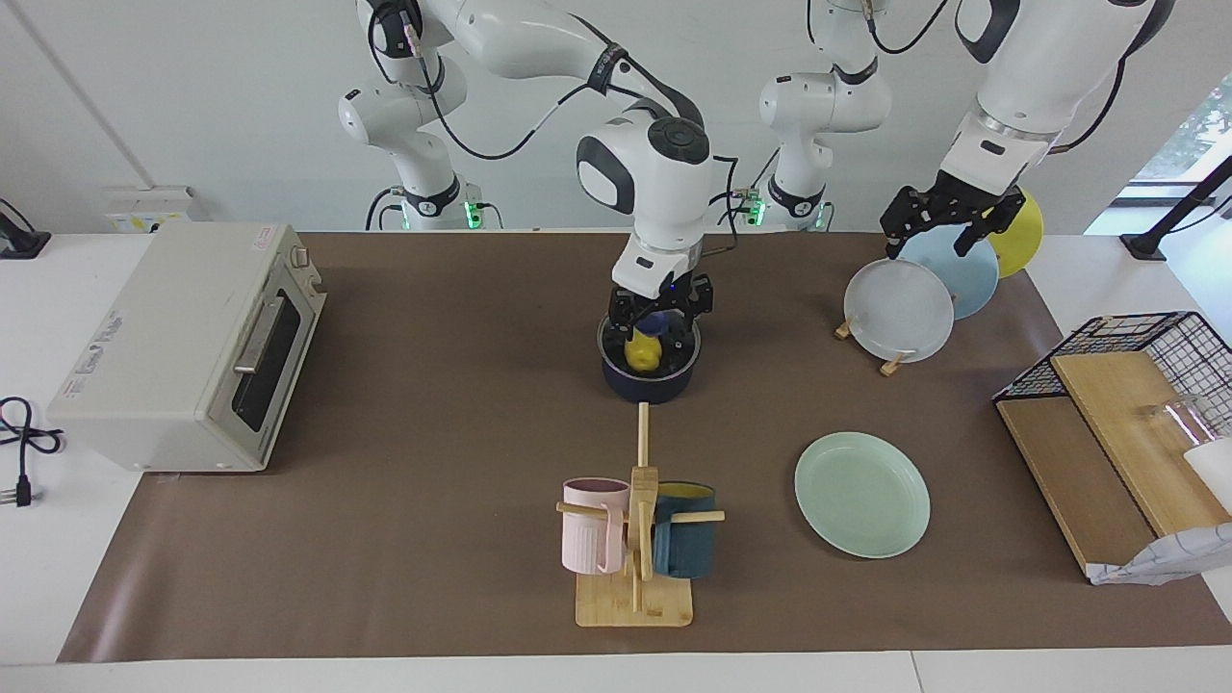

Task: Transfer potato from pot to plate
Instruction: 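Reach the right gripper to the glass lid knob and grasp it, then lift the glass lid off the pot with the right gripper, then set the lid down with the right gripper while the left gripper reaches the pot, then withdraw the right gripper while the left gripper grasps the potato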

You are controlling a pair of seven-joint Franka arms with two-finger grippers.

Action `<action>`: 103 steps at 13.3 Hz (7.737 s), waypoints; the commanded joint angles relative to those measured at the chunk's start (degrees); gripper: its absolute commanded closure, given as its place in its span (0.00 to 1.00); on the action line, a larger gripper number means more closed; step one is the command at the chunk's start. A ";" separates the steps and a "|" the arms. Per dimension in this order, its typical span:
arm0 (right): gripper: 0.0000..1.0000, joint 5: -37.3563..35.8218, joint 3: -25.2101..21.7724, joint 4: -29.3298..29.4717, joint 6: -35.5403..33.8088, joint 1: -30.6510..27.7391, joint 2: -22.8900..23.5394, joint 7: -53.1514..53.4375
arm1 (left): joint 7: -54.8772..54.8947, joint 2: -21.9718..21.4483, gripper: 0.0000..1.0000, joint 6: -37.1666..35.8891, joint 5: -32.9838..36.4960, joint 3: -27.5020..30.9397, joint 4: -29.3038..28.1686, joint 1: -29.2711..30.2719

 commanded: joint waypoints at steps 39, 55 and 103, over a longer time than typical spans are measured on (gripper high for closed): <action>0.39 0.01 0.35 -6.44 1.38 0.33 -5.21 -2.17 | -0.65 -1.97 0.00 3.17 0.31 0.18 -2.51 -0.64; 0.42 0.36 -0.18 -11.87 3.55 -33.14 -6.98 -39.25 | -23.92 -1.54 0.00 10.72 -2.59 -0.34 -10.05 -18.73; 0.00 1.06 -5.89 -7.50 -22.88 -37.99 -26.49 -32.23 | -32.73 16.50 1.00 31.60 -2.33 -0.17 -15.10 -32.99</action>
